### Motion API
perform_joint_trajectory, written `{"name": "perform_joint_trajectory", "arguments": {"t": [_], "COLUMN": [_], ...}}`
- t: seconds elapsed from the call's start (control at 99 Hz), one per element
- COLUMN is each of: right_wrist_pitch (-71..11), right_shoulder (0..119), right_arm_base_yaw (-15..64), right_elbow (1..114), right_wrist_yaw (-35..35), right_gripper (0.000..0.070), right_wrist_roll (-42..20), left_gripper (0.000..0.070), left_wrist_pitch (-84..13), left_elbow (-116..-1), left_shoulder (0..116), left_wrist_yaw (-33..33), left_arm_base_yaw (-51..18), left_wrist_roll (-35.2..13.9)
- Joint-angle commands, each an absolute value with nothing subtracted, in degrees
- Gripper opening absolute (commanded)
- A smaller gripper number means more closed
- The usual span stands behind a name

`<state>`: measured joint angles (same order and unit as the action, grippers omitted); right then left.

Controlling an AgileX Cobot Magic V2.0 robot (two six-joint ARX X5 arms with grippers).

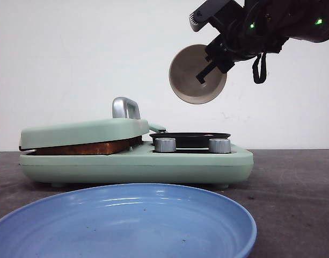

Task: Make breakfast with bread and shrimp
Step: 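Tilt the bowl over the frying pan to pour the shrimp in, then carry the empty bowl back and lower it onto the table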

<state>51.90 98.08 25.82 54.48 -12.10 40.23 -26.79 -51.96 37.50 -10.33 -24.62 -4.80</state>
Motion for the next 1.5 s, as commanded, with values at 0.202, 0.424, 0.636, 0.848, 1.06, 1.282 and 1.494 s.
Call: {"name": "perform_joint_trajectory", "arguments": {"t": [0.202, 0.424, 0.636, 0.848, 1.06, 1.282, 1.494], "right_wrist_pitch": [53.7, 32.9, -1.1, -25.9, -38.9, -41.5, -42.5], "right_shoulder": [98.1, 91.1, 85.4, 85.0, 85.3, 87.6, 94.3], "right_arm_base_yaw": [26.2, 24.9, 19.2, 10.0, 0.5, -4.1, -4.2], "right_elbow": [55.2, 57.7, 67.4, 76.0, 77.2, 77.1, 76.8], "right_wrist_yaw": [-18.1, -20.8, -11.3, 2.9, 11.2, 14.2, 14.2], "right_gripper": [0.0003, 0.0003, 0.0003, 0.0003, 0.0003, 0.0003, 0.0003], "right_wrist_roll": [34.1, 14.9, -2.6, -9.7, -10.2, -9.4, -8.4], "left_gripper": [0.0233, 0.0232, 0.0233, 0.0233, 0.0233, 0.0233, 0.0233], "left_wrist_pitch": [-26.1, -26.1, -26.2, -26.2, -26.2, -26.1, -26.1], "left_elbow": [-52.4, -52.4, -52.4, -52.4, -52.4, -52.4, -52.4], "left_shoulder": [37.8, 37.9, 37.8, 37.8, 37.8, 37.8, 37.8], "left_wrist_yaw": [-10.2, -10.2, -10.0, -10.0, -10.0, -10.0, -10.0], "left_arm_base_yaw": [-24.8, -24.8, -24.8, -24.8, -24.8, -24.8, -24.8], "left_wrist_roll": [-3.9, -3.9, -3.9, -3.9, -3.9, -3.9, -4.0]}}
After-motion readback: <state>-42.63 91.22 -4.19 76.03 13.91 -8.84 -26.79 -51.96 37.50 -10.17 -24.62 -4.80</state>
